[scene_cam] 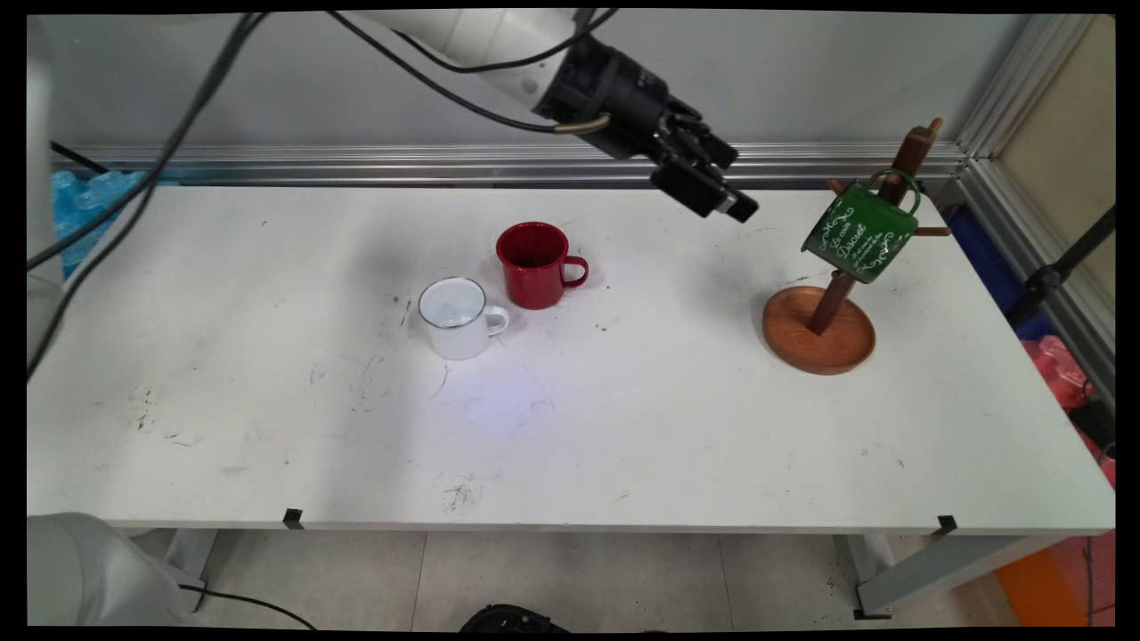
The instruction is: Pick up the green mug from the rack
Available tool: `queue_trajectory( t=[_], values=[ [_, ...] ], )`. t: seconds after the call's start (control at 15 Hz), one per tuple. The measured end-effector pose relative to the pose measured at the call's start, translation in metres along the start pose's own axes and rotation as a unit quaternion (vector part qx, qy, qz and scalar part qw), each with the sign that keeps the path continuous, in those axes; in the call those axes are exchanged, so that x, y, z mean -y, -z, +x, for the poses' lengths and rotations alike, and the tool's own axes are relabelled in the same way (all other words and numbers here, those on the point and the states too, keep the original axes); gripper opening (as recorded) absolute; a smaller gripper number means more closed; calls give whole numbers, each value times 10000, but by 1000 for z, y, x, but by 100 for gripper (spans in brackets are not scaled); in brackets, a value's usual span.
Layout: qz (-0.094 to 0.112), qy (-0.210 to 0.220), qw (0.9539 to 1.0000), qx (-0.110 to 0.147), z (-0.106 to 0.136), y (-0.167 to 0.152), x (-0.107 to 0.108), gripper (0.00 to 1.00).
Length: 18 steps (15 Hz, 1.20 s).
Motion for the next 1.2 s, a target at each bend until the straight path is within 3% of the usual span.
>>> queue_trajectory(
  t=[0.53,1.2],
  values=[
    [-445,-25,9989,-128,3,-40,37,100],
    [-931,-10,9954,-231,0,-79,63,100]
  ],
)
